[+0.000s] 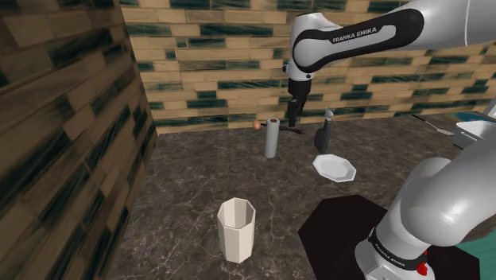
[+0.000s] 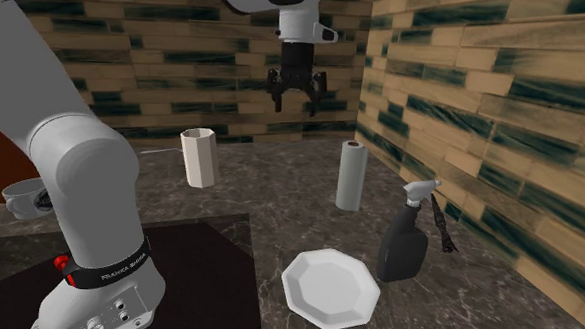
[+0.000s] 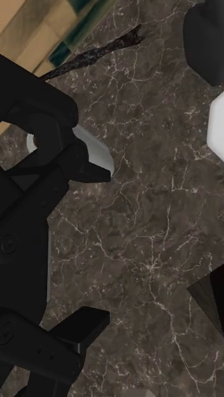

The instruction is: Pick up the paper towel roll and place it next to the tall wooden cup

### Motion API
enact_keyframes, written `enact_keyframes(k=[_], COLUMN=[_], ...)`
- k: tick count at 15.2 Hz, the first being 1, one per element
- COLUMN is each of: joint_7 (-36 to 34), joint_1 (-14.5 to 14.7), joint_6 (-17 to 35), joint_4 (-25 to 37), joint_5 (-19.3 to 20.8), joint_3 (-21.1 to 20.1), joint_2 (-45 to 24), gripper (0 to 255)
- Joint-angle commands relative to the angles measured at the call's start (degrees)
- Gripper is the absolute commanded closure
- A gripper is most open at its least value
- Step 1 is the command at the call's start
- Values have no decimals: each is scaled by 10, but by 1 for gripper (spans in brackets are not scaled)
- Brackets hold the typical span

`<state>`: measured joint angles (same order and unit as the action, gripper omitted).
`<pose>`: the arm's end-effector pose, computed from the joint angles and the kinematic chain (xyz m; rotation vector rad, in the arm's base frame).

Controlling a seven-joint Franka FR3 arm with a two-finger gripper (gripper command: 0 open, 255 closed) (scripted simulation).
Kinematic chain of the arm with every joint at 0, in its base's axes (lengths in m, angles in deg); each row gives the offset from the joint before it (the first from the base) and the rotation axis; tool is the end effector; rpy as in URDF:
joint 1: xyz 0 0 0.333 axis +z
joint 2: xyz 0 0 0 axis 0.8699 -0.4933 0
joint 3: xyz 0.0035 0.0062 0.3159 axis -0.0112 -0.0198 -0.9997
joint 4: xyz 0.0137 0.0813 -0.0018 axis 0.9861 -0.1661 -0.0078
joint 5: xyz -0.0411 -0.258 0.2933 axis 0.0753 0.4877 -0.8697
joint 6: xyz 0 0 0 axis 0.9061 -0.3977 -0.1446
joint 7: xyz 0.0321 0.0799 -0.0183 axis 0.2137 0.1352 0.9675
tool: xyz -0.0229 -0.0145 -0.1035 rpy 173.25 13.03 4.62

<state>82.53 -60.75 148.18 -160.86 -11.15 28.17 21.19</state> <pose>0.4363 -0.0757 0.4905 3.0947 0.3917 -0.0851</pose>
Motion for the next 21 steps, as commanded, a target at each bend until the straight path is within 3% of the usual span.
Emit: enact_keyframes(k=[1,8,15,21], joint_7=[24,100,172,175], joint_1=[-2,-7,-26,-29], joint_6=[22,79,98,132], joint_4=[26,131,278,261], joint_5=[-1,-26,-67,-71], joint_3=[12,37,42,40], joint_2=[-43,-191,-347,-364], gripper=[0,0,0,0])
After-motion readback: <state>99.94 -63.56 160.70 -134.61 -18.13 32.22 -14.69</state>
